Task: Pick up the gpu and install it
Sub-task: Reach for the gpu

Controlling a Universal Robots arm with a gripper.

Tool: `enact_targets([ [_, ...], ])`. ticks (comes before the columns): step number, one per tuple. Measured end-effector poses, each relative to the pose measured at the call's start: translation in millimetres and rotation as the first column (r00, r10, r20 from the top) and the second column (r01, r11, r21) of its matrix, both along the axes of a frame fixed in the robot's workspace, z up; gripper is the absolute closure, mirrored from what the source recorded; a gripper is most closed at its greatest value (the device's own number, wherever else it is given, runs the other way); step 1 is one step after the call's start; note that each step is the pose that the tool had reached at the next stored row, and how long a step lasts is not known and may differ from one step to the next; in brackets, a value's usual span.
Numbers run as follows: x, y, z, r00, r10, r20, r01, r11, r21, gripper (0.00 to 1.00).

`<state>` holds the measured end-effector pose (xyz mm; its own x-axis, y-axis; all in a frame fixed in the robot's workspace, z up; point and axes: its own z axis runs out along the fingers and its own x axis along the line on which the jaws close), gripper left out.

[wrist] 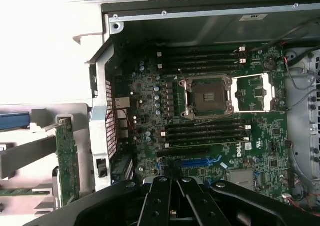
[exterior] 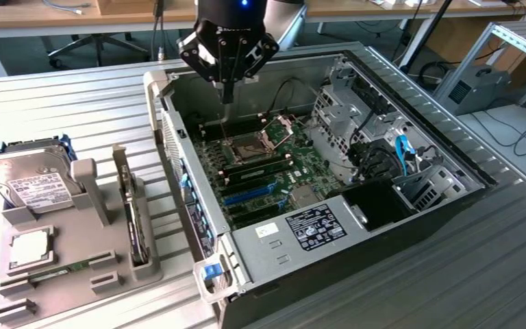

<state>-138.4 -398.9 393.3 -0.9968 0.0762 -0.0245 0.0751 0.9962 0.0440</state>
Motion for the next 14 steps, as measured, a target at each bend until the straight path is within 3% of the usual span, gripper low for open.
enact_targets([
  [14,-7.0,0.0,0.0,1.0000,0.000,0.0000,0.000,1.0000,-0.0001,0.89],
])
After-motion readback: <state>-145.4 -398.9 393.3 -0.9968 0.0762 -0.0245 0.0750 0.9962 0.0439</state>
